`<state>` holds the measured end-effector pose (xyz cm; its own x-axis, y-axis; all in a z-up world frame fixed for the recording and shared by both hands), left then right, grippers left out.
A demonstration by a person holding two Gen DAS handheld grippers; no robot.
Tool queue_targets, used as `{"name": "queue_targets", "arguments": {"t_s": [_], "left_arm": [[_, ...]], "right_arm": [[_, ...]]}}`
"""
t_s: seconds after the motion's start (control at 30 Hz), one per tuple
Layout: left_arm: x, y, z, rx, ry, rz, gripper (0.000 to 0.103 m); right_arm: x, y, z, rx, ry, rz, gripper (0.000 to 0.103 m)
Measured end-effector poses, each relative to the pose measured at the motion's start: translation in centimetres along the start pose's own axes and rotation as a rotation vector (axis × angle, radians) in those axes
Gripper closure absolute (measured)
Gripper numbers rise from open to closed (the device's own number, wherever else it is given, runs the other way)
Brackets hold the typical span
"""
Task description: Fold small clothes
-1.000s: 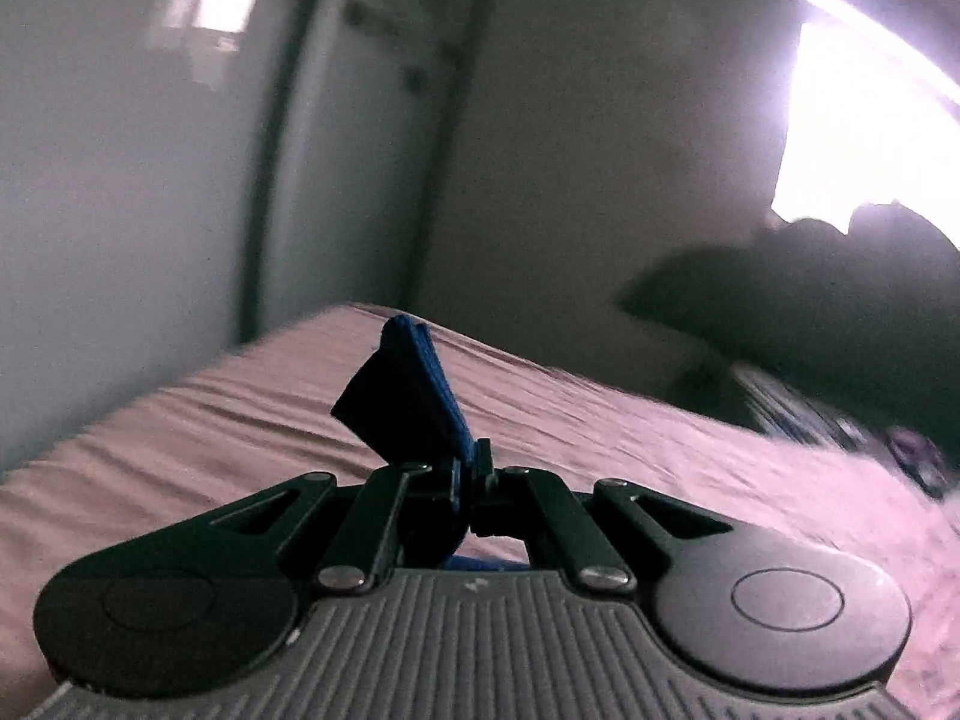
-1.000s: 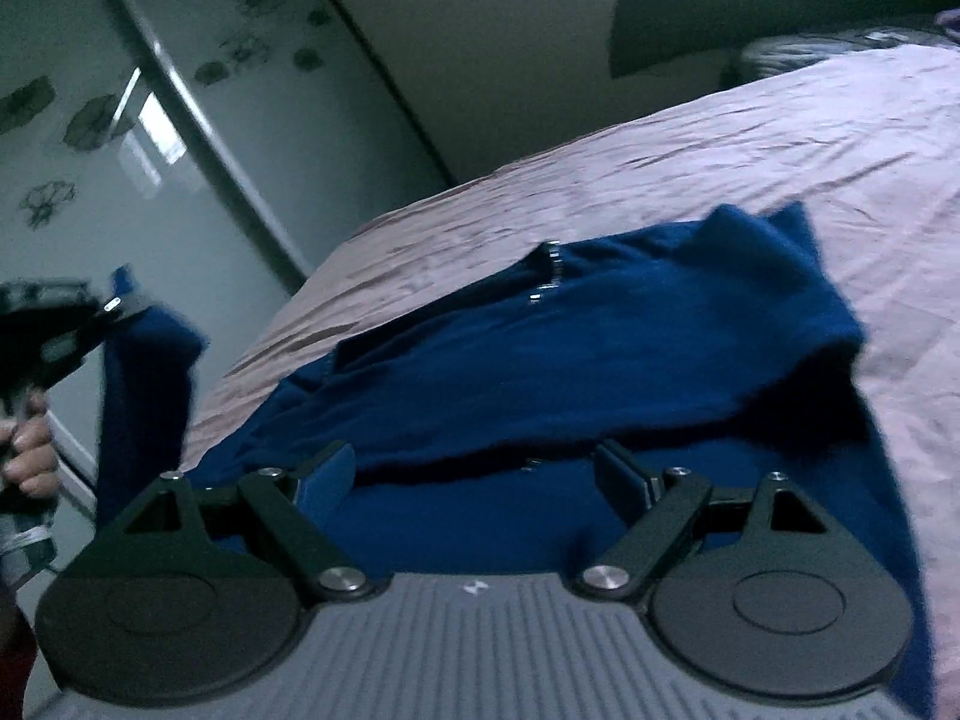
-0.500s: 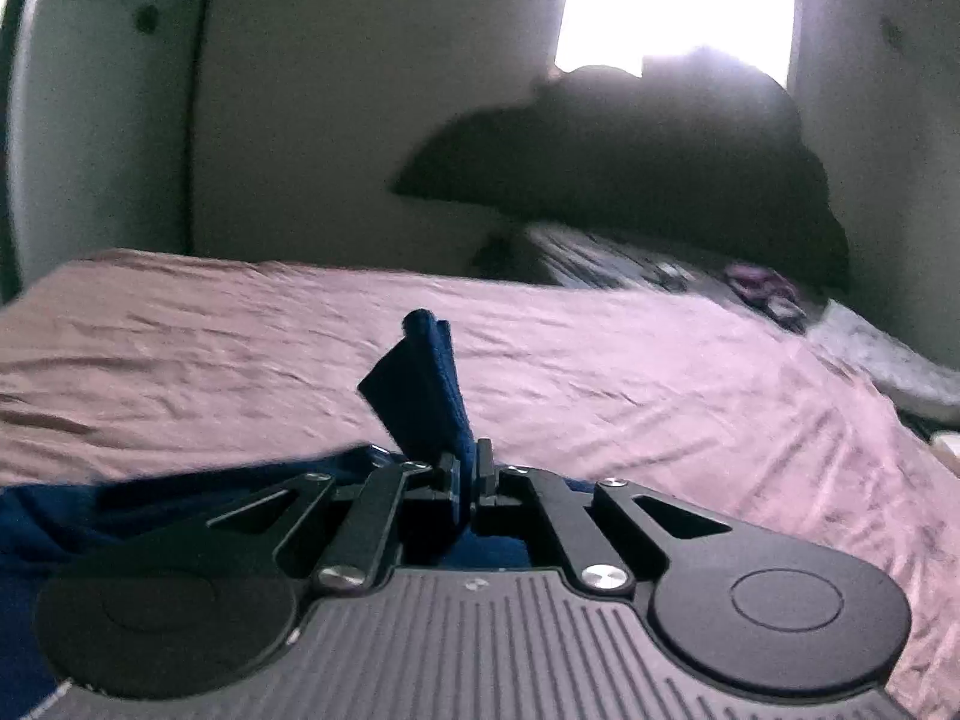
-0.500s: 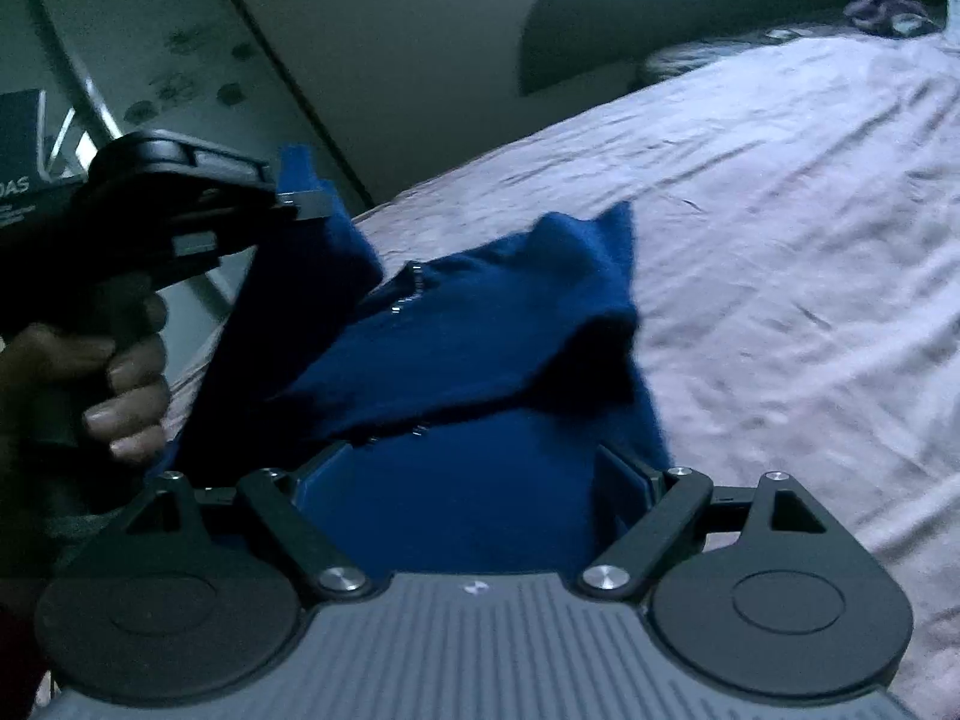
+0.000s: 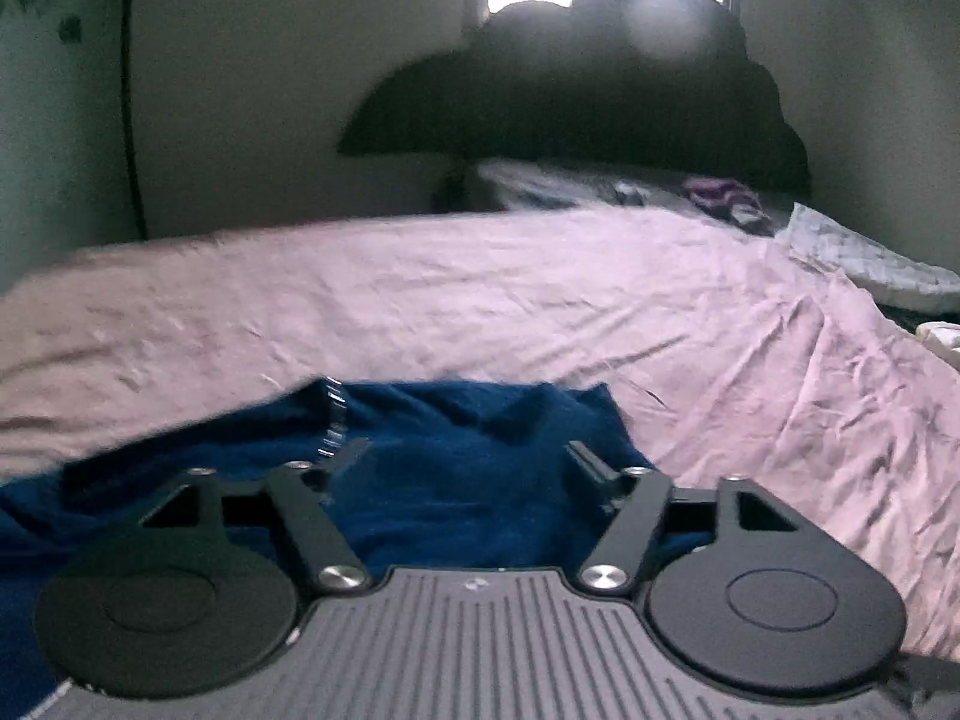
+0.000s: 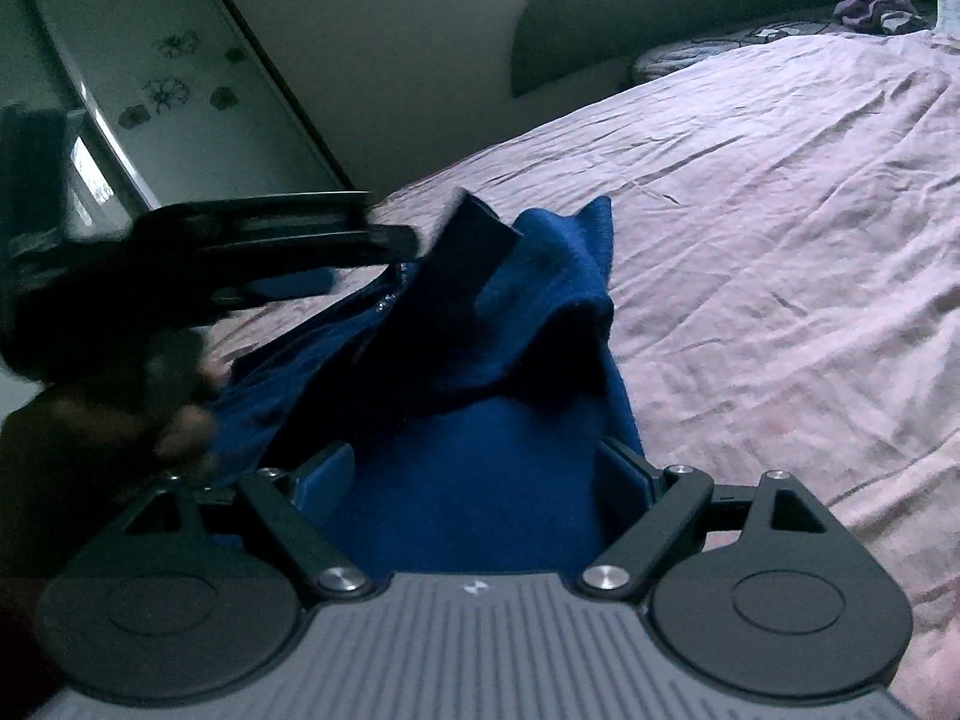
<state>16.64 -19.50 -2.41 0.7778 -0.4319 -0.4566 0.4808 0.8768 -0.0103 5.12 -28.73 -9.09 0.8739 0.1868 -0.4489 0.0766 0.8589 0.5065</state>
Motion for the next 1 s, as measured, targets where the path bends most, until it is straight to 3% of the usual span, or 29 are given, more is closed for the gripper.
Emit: {"name": "queue_targets", "arguments": {"t_s": [0.13, 0.23, 0.33, 0.43, 0.53, 0.63, 0.73, 0.87, 0.93, 1.0], "left_arm": [[-4.1, 3.5, -1.0, 0.013, -0.036, 0.056, 0.014], [-6.2, 7.5, -2.6, 0.014, -0.019, 0.169, 0.013], [-7.4, 11.4, -4.5, -0.037, 0.021, 0.255, 0.013], [-8.1, 15.1, -6.3, -0.107, 0.076, 0.325, 0.013], [-8.2, 17.6, -8.1, -0.125, 0.136, 0.391, 0.014], [-8.4, 18.9, -9.1, -0.132, 0.18, 0.41, 0.015], [-10.3, 19.4, -8.9, -0.167, 0.158, 0.393, 0.013], [-13.2, 19.2, -8.9, -0.194, 0.124, 0.383, 0.013], [-14.7, 19.1, -8.8, -0.175, 0.103, 0.402, 0.013], [-16.8, 19.3, -8.9, -0.146, 0.079, 0.431, 0.011]], "right_arm": [[-0.9, 0.0, 0.6, 0.007, -0.041, -0.016, 0.015], [-1.4, 0.8, 2.6, -0.014, -0.106, -0.008, 0.015], [-0.1, 3.1, 4.5, -0.093, -0.116, 0.046, 0.014], [3.5, 5.0, 4.8, -0.199, -0.061, 0.085, 0.008], [7.9, 3.7, 4.0, -0.16, 0.067, 0.044, 0.008], [7.8, 2.6, 4.4, -0.116, 0.041, -0.001, 0.008], [5.3, 3.6, 4.8, -0.175, -0.031, -0.035, 0.006], [4.7, 3.7, 2.9, -0.257, 0.041, -0.038, 0.001], [4.0, 2.9, 2.3, -0.212, 0.041, -0.061, 0.001], [2.3, 2.8, 2.2, -0.164, 0.011, -0.024, 0.001]]}}
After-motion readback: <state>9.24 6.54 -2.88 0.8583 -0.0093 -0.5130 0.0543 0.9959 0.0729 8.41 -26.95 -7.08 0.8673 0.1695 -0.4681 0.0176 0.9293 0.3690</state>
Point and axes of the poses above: each gripper's, at about its wrist camera, not at the fingertips, and x roughly the way its jaws point, y to its left, z to its top, the point moved 8 cm from there along x, roughly the way its jaws point, and after that the axes turned 5 degrees about -y, right-handed, at the moved point
